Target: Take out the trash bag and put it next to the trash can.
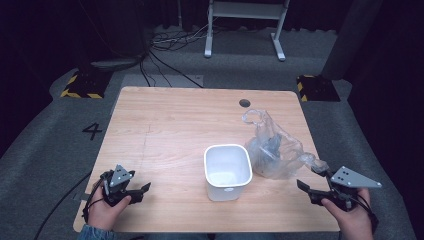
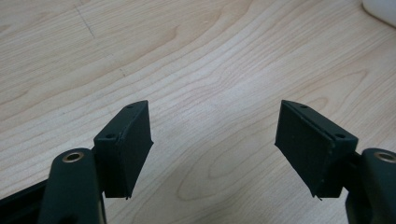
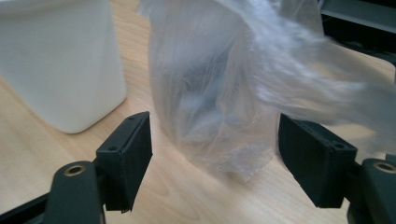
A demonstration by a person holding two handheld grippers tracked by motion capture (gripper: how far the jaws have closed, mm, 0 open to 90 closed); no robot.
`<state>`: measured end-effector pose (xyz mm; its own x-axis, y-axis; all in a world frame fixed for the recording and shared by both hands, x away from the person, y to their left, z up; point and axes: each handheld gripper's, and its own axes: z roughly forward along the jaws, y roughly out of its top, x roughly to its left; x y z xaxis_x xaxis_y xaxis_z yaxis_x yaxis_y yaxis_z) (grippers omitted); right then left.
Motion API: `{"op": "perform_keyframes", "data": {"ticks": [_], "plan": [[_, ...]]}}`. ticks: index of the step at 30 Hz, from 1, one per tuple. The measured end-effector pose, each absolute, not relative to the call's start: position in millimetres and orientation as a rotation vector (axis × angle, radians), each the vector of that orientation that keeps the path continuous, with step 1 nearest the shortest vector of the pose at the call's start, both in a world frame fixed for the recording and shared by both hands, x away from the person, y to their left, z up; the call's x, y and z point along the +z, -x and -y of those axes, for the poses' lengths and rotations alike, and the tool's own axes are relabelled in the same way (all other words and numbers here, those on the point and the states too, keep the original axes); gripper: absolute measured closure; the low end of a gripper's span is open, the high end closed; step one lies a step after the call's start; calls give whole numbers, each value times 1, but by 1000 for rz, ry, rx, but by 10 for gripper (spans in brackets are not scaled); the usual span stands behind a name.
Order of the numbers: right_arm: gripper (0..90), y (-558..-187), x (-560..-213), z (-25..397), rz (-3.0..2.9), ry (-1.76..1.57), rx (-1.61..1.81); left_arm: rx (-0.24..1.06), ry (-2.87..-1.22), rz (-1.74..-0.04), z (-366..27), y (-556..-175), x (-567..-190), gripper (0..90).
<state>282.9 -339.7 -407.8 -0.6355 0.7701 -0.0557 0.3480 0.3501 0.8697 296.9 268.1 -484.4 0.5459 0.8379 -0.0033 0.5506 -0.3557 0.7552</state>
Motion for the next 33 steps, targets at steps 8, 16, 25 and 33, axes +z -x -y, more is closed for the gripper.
{"op": "perform_keyframes", "data": {"ticks": [8, 16, 25, 33], "plan": [[289, -280, -452, 351, -2228, -1066, 1158, 501, -2061, -1131, -268, -299, -492, 267], [283, -309, -499, 353, -2241, -1202, 1060, 520, -2050, -1171, -274, -303, -501, 277], [277, -374, -498, 326, -2235, -1256, 1068, 512, -2058, -1190, -275, -307, -505, 286], [268, -354, -437, 311, -2214, -1041, 1198, 510, -2052, -1174, -274, -305, -504, 288]]}}
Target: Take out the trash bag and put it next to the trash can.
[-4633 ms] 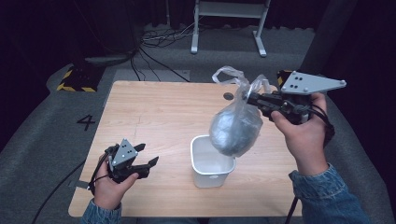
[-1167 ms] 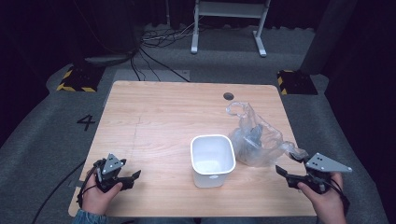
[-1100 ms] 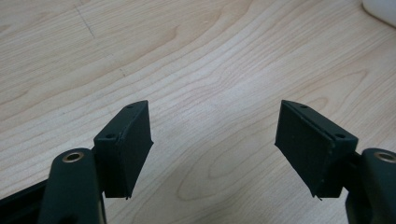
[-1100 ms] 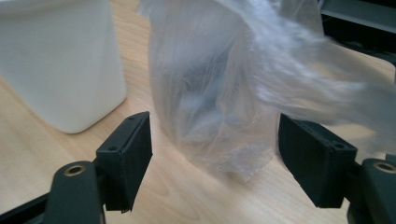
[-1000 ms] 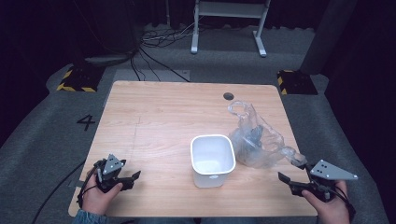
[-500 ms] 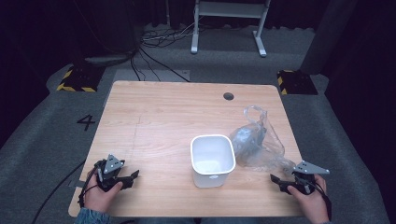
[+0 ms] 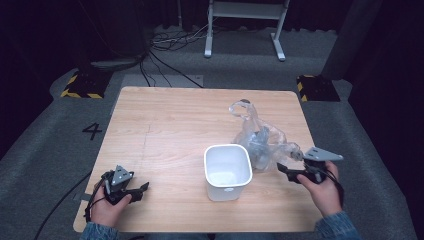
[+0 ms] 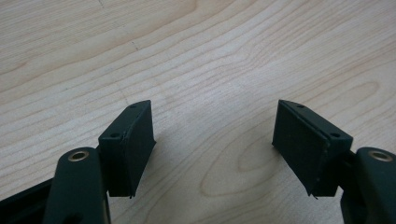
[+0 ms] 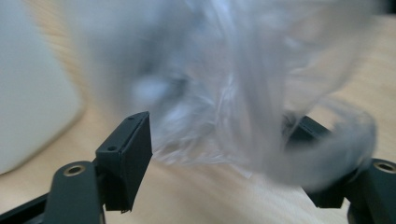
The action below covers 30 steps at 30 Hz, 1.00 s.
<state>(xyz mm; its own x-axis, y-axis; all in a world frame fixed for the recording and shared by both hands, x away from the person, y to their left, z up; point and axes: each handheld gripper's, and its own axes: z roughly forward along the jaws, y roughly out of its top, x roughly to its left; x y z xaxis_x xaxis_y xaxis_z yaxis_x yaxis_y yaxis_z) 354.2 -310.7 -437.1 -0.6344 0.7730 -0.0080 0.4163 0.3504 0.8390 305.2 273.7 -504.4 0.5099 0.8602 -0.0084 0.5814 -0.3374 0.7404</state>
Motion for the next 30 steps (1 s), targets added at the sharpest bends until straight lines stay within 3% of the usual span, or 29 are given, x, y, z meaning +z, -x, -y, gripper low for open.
{"op": "perform_keyframes", "data": {"ticks": [4, 7, 11, 16, 27, 30], "plan": [[256, -312, -416, 332, -2161, -969, 1234, 505, -2055, -1162, -270, -304, -503, 288], [251, -300, -431, 350, -2161, -1045, 1177, 504, -2063, -1161, -269, -304, -502, 288], [246, -308, -474, 362, -2222, -1180, 1059, 507, -2070, -1171, -269, -306, -504, 288], [233, -319, -503, 358, -2274, -1225, 1004, 497, -2069, -1175, -270, -307, -505, 287], [162, -331, -504, 350, -2271, -1218, 976, 497, -2071, -1184, -270, -307, -505, 264], [132, -331, -505, 350, -2262, -1239, 962, 496, -2063, -1221, -269, -306, -505, 195]]}}
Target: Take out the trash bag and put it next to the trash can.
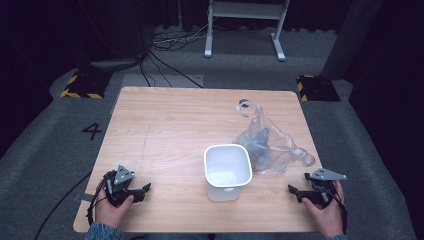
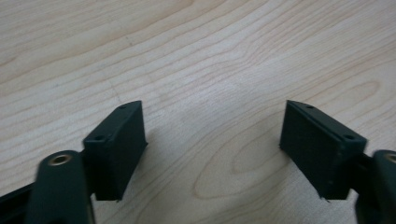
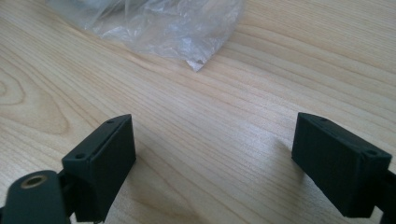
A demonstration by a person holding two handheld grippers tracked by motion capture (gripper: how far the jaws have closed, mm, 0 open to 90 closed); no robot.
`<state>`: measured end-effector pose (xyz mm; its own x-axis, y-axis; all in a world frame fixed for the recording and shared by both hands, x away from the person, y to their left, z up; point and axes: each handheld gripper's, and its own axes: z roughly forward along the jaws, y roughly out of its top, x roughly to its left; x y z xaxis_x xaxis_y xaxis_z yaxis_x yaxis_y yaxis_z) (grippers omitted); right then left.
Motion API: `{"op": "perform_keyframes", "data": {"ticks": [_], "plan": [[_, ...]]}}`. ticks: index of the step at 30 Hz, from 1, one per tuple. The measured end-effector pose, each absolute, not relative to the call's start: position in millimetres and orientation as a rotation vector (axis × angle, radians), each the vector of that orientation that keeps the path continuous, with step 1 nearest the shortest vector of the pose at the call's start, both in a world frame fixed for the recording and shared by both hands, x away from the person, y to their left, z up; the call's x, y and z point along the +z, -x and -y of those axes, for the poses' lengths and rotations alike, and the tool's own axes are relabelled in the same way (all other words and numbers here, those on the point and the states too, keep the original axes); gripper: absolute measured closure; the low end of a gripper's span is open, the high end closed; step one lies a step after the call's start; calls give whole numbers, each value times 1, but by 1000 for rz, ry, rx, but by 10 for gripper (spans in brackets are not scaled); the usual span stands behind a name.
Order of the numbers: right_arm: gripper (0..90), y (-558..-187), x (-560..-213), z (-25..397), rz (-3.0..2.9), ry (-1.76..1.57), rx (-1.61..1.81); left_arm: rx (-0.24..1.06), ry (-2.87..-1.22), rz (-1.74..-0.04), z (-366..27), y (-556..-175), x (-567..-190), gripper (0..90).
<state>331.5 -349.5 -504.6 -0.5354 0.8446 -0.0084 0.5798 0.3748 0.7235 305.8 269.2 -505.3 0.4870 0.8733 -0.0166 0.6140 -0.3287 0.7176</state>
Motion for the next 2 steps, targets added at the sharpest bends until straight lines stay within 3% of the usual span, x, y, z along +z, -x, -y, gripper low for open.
{"op": "perform_keyframes", "data": {"ticks": [2], "plan": [[132, -331, -505, 350, -2262, -1239, 962, 510, -2060, -1235, -269, -305, -505, 182]]}}
